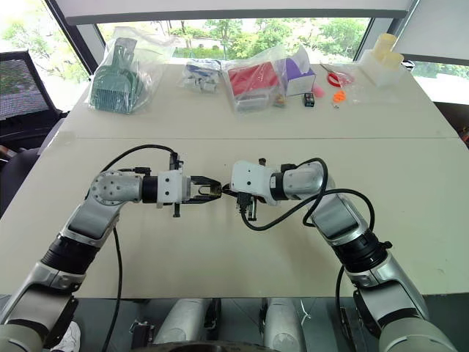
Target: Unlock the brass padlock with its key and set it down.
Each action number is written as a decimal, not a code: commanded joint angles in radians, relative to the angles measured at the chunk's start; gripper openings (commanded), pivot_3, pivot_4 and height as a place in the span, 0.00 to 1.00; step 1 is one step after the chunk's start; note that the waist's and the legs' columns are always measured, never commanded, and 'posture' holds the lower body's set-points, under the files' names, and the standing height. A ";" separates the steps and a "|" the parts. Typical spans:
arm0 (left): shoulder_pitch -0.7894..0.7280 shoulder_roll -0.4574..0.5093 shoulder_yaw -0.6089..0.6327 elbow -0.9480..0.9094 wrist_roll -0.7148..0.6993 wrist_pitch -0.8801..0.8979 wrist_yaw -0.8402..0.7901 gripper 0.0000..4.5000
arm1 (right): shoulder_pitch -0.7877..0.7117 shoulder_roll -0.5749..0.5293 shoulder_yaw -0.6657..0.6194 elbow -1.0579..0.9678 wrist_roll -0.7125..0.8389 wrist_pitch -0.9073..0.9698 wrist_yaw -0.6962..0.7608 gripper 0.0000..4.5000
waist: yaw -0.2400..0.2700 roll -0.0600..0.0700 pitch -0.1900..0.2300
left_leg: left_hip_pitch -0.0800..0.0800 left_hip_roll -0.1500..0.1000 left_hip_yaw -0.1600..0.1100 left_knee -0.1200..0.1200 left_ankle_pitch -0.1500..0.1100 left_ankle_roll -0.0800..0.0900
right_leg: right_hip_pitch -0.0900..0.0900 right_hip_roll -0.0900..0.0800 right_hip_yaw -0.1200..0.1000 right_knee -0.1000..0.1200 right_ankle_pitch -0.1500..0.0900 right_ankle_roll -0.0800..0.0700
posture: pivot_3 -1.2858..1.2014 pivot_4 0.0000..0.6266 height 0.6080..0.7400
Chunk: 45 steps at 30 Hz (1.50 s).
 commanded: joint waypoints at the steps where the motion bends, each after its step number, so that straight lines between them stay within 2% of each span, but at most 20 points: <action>1: -0.037 0.011 0.001 0.029 0.035 -0.126 -0.004 0.17 | 0.013 0.019 -0.006 -0.101 0.085 0.062 0.027 0.01 | 0.000 0.000 0.000 | 0.000 0.000 0.000 0.000 0.000 0.000 | 0.000 0.000 0.000 0.000 0.000 0.000 | 0.52 0.24 1.00; 6: -0.049 0.029 -0.019 0.079 0.089 -0.266 -0.011 0.17 | 0.003 0.018 -0.015 -0.108 0.118 0.131 0.034 0.01 | -0.001 0.000 0.000 | 0.000 0.000 0.000 0.000 0.000 0.000 | 0.000 0.000 0.000 0.000 0.000 0.000 | 0.52 0.24 1.00; 9: -0.044 0.023 -0.015 0.092 0.073 -0.264 -0.008 0.17 | -0.001 0.016 -0.014 -0.112 0.116 0.125 0.021 0.01 | -0.001 0.000 0.000 | 0.000 0.000 0.000 0.000 0.000 0.000 | 0.000 0.000 0.000 0.000 0.000 0.000 | 0.52 0.24 1.00; 11: -0.035 0.015 -0.005 0.088 0.038 -0.217 -0.008 0.17 | -0.001 0.014 -0.003 -0.091 0.044 0.006 -0.029 0.01 | -0.001 0.000 0.000 | 0.000 0.000 0.000 0.000 0.000 0.000 | 0.000 0.000 0.000 0.000 0.000 0.000 | 0.52 0.24 1.00; 13: -0.021 0.002 0.016 0.051 -0.043 -0.076 -0.013 0.17 | -0.005 0.008 0.012 -0.047 -0.053 -0.166 -0.102 0.01 | -0.002 0.000 0.000 | 0.000 0.000 0.000 0.000 0.000 0.000 | 0.000 0.000 0.000 0.000 0.000 0.000 | 0.52 0.24 1.00; 16: -0.004 0.002 0.054 -0.035 -0.220 0.225 -0.039 0.17 | -0.006 -0.018 0.031 0.029 -0.180 -0.409 -0.198 0.01 | -0.004 0.000 0.000 | 0.000 0.000 0.000 0.000 0.000 0.000 | 0.000 0.000 0.000 0.001 0.000 0.000 | 0.52 0.24 1.00; 20: -0.015 0.007 0.106 -0.111 -0.394 0.510 -0.050 0.17 | 0.008 -0.039 0.038 0.104 -0.295 -0.634 -0.306 0.01 | -0.011 0.000 0.000 | 0.000 0.000 0.000 0.000 0.000 0.000 | 0.000 0.000 0.000 0.001 0.000 0.001 | 0.52 0.24 1.00; 23: -0.023 0.010 0.123 -0.118 -0.424 0.588 -0.050 0.17 | 0.029 -0.046 0.034 0.119 -0.345 -0.715 -0.354 0.22 | -0.017 0.000 0.000 | 0.000 0.000 0.000 0.000 0.000 -0.001 | 0.000 0.000 0.000 0.001 0.000 0.001 | 0.52 0.24 1.00; 28: -0.024 0.017 0.125 -0.104 -0.409 0.602 -0.062 0.17 | 0.044 -0.048 0.014 0.135 -0.397 -0.779 -0.420 0.80 | -0.028 0.000 0.000 | 0.001 0.000 0.000 0.000 0.001 -0.001 | 0.000 0.000 0.000 0.002 0.000 0.001 | 0.52 0.24 1.00; 30: -0.024 0.013 0.126 -0.095 -0.403 0.600 -0.060 0.17 | 0.047 -0.047 0.011 0.134 -0.398 -0.793 -0.426 0.99 | -0.028 0.000 0.000 | 0.001 0.000 0.000 0.000 0.001 -0.001 | 0.000 0.000 0.001 0.003 -0.001 0.000 | 0.52 0.24 1.00; 40: -0.043 0.002 0.125 -0.029 -0.376 0.573 -0.069 0.17 | 0.036 -0.040 -0.005 0.153 -0.409 -0.877 -0.467 0.99 | -0.026 0.000 0.000 | 0.001 0.000 0.000 0.000 0.001 -0.001 | 0.000 0.000 0.001 0.004 -0.001 0.000 | 0.52 0.24 1.00; 43: -0.049 -0.003 0.126 -0.020 -0.372 0.569 -0.070 0.17 | 0.033 -0.038 0.000 0.156 -0.410 -0.891 -0.465 0.81 | -0.026 0.000 0.000 | 0.001 0.000 0.000 0.000 0.001 -0.001 | 0.000 0.000 0.001 0.004 -0.001 0.000 | 0.52 0.24 1.00; 45: -0.052 -0.007 0.128 -0.017 -0.371 0.569 -0.071 0.17 | 0.030 -0.034 0.007 0.160 -0.414 -0.898 -0.463 0.60 | -0.026 0.000 0.000 | 0.001 0.000 0.000 0.000 0.001 -0.001 | 0.000 0.000 0.001 0.004 -0.001 0.000 | 0.52 0.24 1.00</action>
